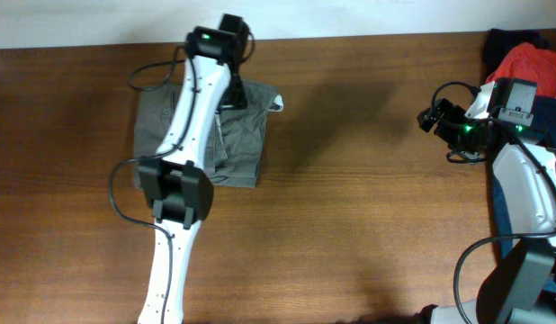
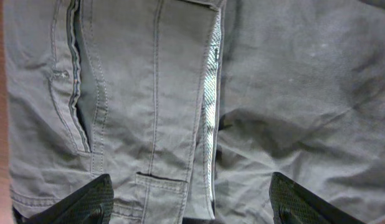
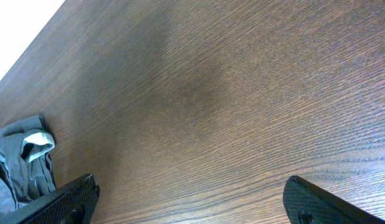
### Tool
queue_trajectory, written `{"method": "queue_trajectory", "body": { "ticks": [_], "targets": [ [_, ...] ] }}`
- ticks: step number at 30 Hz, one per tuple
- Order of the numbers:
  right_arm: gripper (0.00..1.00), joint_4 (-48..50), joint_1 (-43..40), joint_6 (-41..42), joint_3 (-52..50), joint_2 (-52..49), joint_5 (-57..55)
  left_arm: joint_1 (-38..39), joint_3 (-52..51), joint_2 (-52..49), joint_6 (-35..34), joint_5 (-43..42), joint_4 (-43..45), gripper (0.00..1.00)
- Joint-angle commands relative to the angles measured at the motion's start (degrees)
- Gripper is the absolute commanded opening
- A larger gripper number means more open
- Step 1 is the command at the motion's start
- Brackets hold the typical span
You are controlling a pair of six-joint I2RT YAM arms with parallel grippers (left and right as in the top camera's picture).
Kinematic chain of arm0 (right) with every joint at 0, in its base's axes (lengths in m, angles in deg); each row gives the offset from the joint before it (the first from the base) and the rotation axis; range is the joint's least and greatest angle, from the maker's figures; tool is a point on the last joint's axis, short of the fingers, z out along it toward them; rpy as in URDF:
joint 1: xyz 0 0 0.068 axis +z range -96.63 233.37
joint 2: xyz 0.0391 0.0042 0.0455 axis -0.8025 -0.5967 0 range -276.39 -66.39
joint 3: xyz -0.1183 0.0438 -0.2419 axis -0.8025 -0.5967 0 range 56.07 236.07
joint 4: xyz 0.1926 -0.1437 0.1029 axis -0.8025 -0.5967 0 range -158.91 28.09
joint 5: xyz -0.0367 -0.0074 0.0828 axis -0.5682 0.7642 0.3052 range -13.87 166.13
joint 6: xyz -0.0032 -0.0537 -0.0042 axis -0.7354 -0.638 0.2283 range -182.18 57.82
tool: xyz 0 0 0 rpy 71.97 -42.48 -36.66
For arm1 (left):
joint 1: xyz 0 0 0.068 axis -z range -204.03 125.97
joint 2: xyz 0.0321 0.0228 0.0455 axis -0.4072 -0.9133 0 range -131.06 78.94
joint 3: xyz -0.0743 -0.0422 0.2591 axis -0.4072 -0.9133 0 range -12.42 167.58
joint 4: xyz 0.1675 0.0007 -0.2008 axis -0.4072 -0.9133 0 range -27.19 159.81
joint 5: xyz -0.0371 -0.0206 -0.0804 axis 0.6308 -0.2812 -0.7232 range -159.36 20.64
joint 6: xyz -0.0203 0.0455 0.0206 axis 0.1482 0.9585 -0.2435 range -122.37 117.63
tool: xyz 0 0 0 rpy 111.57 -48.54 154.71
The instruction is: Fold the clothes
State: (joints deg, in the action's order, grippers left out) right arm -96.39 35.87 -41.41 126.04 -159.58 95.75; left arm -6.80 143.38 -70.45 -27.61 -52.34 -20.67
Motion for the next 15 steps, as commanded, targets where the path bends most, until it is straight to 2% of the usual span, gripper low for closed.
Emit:
{"method": "queue_trajectory", "body": {
  "ticks": [1, 4, 15],
  "targets": [
    [0.99, 0.0, -0.2, -0.2, 0.1, 0.2, 0.3, 1.3, 0.5, -3.5, -2.4, 9.2, 0.1, 0.8],
    [0.99, 0.0, -0.2, -0.2, 0.1, 0.2, 0.3, 1.3, 0.5, -4.3, -2.8, 11.6, 0.0, 0.8],
    [0.99, 0.0, -0.2, -0.2, 0.1, 0.2, 0.3, 0.5, 0.5, -10.3, -3.1, 11.3, -1.5, 0.8]
  ]
}}
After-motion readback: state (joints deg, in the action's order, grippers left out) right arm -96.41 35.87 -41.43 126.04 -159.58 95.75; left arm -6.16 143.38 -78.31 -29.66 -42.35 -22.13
